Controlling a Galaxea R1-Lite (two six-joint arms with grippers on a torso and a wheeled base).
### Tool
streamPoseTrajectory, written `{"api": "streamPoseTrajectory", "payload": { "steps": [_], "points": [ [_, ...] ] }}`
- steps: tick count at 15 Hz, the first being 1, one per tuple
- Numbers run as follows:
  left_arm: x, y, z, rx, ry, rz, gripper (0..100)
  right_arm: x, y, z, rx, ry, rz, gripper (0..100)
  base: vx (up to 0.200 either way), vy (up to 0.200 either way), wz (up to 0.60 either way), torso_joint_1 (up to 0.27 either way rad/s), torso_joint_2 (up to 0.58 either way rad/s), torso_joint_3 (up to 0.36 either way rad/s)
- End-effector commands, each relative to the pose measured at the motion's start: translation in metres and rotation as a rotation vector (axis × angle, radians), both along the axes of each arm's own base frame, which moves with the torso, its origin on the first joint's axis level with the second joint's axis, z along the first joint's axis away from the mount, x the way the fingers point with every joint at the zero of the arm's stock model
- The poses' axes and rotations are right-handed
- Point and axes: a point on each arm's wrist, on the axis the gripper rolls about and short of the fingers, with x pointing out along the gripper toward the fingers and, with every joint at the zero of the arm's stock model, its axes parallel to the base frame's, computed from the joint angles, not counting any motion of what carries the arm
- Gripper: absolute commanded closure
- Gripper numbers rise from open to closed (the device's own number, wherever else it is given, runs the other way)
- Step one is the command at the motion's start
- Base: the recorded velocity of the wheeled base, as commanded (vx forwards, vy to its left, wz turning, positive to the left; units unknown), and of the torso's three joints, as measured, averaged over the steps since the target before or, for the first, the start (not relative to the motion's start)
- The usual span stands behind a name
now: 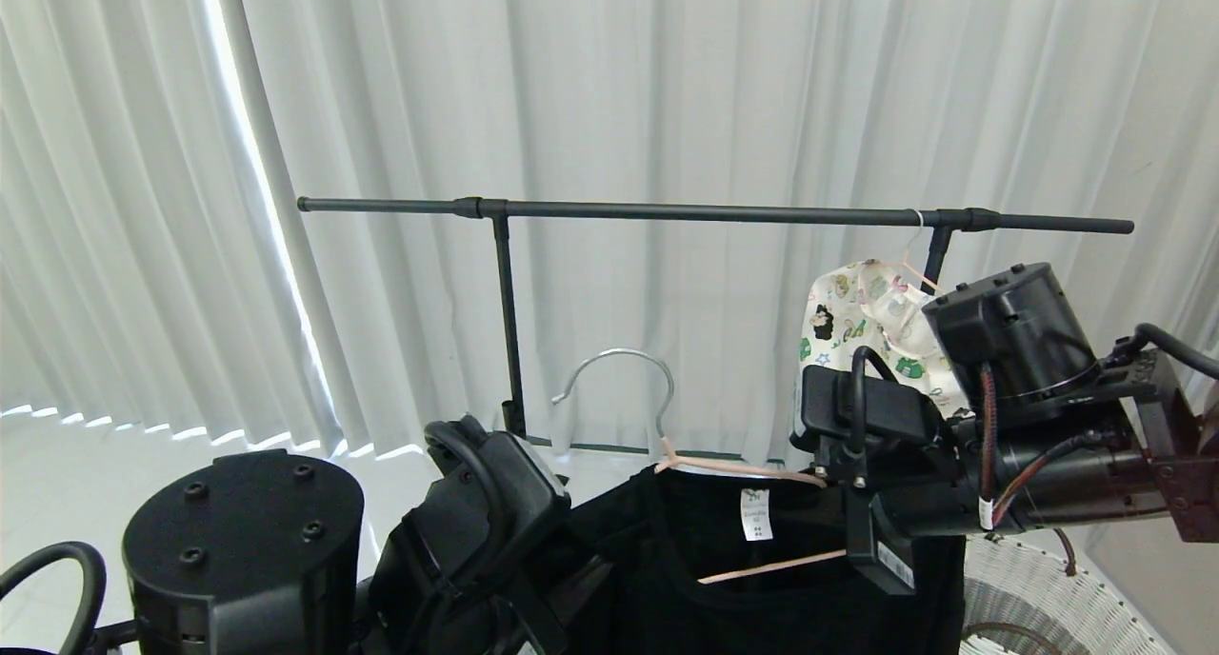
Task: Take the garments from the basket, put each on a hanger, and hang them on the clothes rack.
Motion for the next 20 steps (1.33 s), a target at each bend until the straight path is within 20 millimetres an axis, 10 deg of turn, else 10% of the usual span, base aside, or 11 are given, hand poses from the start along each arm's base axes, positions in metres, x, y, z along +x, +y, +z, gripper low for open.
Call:
{"api": "streamPoseTrajectory", "payload": {
  "steps": [1,10,15,20],
  "points": [
    [0.0,0.001,0.001,-0.004,-0.003,0.003,0,-0.003,-0.007,0.0,0.013,-0.029,-0.003,100,0.0,0.0,0.0,0.0,0.0,0.0],
    [-0.008,0.028,-0.005,0.004,0.004,0.063,0,0.009,-0.045,0.006,0.083,-0.135,-0.136,100,0.0,0.0,0.0,0.0,0.0,0.0],
    [-0.004,0.08,-0.035,0.077,0.093,0.274,0,-0.006,-0.059,0.008,0.094,-0.15,-0.141,100,0.0,0.0,0.0,0.0,0.0,0.0],
    [-0.012,0.086,-0.05,0.092,0.166,0.23,0,-0.022,-0.068,0.011,0.123,-0.163,-0.112,100,0.0,0.0,0.0,0.0,0.0,0.0]
  ]
}}
